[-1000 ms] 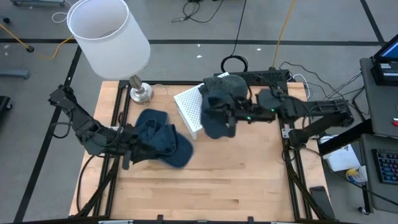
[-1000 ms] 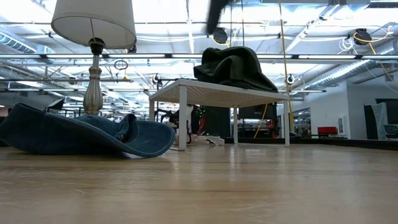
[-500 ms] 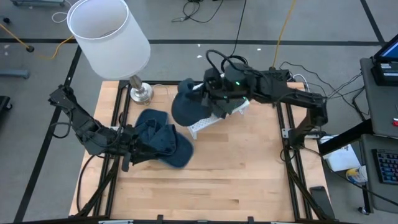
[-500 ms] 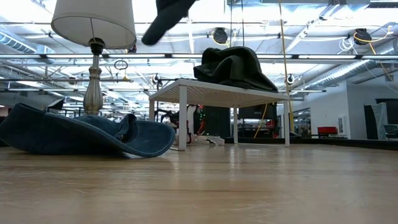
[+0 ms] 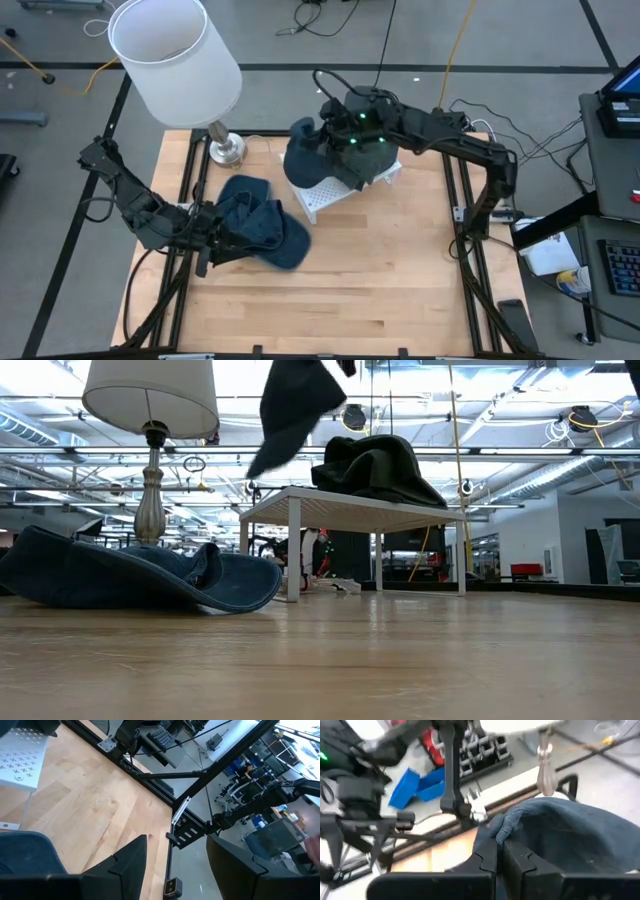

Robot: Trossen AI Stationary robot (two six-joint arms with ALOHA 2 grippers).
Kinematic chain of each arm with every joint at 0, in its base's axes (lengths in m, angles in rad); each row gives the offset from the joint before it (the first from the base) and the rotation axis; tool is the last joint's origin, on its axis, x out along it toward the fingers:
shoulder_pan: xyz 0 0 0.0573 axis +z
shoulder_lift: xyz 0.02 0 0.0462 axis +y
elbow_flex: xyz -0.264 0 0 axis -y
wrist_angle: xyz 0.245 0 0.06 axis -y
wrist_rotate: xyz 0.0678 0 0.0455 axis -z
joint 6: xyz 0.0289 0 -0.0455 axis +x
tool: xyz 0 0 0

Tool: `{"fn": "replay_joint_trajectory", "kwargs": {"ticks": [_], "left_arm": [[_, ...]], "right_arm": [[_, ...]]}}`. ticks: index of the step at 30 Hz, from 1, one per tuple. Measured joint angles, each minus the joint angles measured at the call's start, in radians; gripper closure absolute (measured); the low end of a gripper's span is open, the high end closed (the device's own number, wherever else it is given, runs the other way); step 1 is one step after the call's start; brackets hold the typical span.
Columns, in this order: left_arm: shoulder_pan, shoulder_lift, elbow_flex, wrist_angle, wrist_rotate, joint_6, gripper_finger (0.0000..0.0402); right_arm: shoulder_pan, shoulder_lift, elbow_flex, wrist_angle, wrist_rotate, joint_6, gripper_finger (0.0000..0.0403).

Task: Pick & Place hat
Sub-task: Put the blue cap on the shelf

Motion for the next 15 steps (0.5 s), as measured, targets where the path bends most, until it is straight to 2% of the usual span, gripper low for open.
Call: {"fn": "replay_joint_trajectory", "kwargs": {"ticks": [3, 6, 15], "left_arm": [[0.0, 0.0, 0.0, 0.0, -0.001, 0.006, 0.0192], [0.0, 0.0, 0.0, 0.0, -0.001, 0.006, 0.0192], [0.0, 0.0, 0.0, 0.0, -0.001, 0.006, 0.0192]], "right_arm": [[-0.013, 0.02, 0.0, 0.02, -0.053, -0.007, 0.0403], [-0.019, 0.03, 0.0, 0.002, -0.059, -0.008, 0.0403], [-0.068, 0.031, 0.0, -0.222, 0.002, -0.008, 0.0403]]}}
